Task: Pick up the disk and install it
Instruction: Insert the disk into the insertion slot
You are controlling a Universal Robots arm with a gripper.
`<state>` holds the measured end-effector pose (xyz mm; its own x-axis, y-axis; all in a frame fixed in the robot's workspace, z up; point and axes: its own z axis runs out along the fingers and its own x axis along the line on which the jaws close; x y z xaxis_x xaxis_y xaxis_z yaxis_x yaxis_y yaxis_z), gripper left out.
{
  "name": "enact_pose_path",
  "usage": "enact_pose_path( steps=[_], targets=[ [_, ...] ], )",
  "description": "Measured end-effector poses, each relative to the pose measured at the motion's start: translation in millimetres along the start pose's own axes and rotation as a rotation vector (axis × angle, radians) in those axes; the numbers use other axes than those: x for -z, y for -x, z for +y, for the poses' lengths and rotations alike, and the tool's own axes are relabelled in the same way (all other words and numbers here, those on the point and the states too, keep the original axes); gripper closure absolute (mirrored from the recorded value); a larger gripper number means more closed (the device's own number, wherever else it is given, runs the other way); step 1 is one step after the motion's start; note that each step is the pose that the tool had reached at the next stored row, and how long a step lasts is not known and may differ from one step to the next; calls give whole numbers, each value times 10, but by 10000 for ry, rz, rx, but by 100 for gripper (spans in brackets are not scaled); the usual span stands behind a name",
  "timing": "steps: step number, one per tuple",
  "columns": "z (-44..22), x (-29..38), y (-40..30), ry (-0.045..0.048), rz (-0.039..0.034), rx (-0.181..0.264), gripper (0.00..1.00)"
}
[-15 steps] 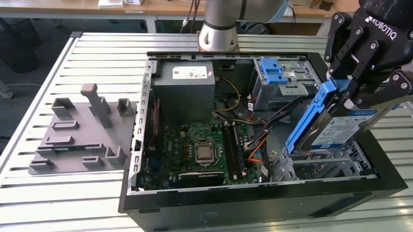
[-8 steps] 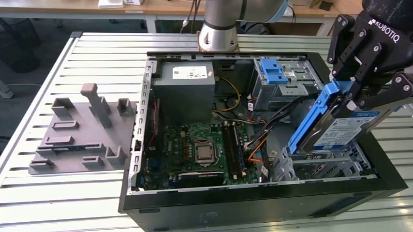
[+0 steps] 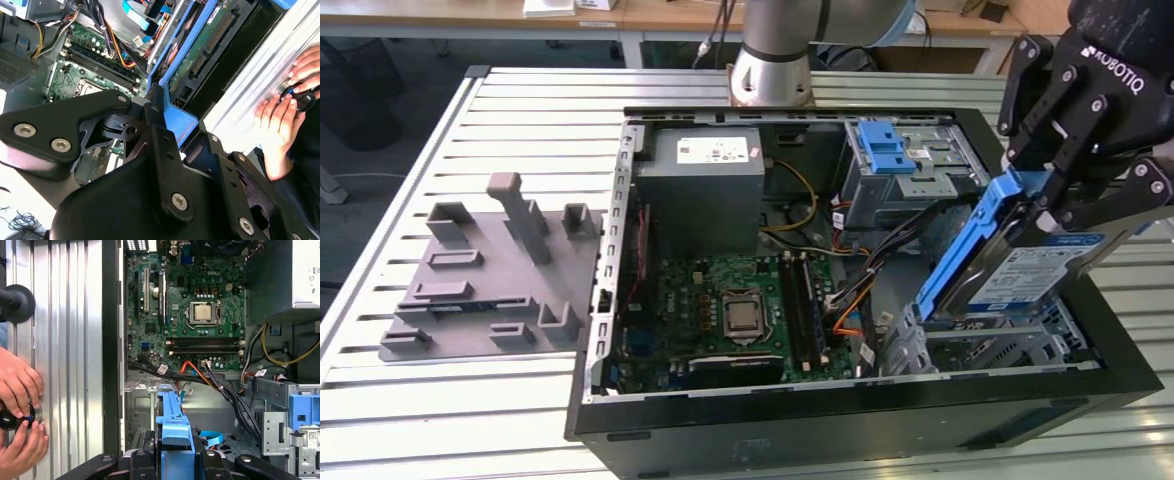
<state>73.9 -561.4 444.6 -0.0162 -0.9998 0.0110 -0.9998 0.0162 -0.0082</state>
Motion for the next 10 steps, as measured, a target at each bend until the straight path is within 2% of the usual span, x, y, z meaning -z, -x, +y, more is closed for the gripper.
enact_pose_path(
  steps=[10],
  targets=[
    [0,-46,-9,0,1,0,64]
  ],
)
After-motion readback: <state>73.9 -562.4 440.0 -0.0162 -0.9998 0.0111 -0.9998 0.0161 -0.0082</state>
